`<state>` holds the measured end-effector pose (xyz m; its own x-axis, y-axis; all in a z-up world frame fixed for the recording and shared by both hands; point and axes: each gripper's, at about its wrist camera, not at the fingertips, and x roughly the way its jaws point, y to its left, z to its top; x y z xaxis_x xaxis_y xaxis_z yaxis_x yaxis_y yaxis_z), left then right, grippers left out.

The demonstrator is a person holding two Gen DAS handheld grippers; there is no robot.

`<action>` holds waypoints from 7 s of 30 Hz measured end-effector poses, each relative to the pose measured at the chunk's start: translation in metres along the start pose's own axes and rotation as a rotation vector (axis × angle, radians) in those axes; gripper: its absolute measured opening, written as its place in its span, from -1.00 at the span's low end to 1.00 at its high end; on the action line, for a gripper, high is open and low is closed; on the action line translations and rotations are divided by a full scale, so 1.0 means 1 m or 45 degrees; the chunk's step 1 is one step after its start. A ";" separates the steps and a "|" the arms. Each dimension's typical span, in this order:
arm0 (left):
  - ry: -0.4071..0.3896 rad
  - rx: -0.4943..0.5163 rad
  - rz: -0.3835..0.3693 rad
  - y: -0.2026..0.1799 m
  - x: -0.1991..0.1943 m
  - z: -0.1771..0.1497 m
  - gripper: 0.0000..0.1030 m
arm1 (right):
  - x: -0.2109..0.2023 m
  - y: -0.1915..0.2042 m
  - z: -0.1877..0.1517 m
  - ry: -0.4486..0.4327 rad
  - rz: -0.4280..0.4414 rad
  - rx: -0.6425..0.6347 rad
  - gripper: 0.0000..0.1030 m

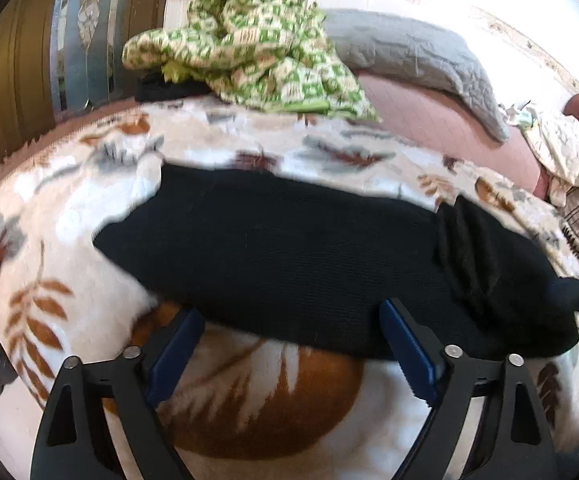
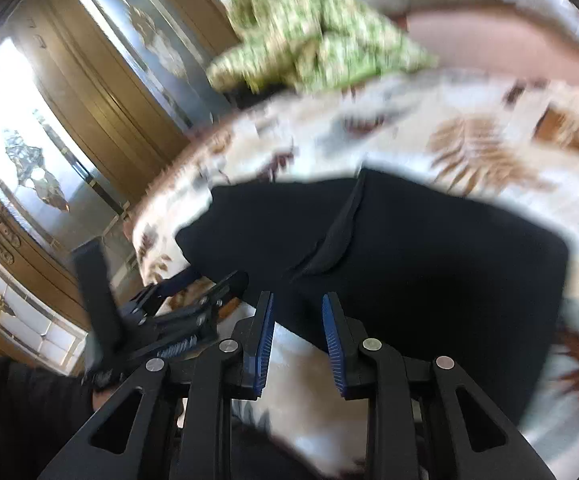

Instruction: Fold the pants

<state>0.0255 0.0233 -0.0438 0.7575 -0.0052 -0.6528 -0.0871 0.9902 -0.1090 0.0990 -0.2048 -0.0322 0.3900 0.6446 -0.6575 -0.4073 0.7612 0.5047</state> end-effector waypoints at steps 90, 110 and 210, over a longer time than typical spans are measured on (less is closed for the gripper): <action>0.273 0.292 -0.303 -0.072 0.028 0.016 0.13 | -0.038 -0.069 -0.014 -0.108 -0.715 0.227 -0.40; 0.253 0.271 -0.309 -0.074 0.031 0.013 0.29 | -0.029 -0.143 -0.028 -0.044 -1.117 0.345 0.99; 0.256 0.302 -0.351 -0.082 0.041 0.012 0.81 | -0.029 -0.140 -0.025 0.008 -1.114 0.337 0.99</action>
<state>0.0715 -0.0563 -0.0526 0.5884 -0.2785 -0.7591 0.2709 0.9525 -0.1395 0.1243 -0.3318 -0.0980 0.4657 -0.1696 -0.8685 0.2342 0.9701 -0.0639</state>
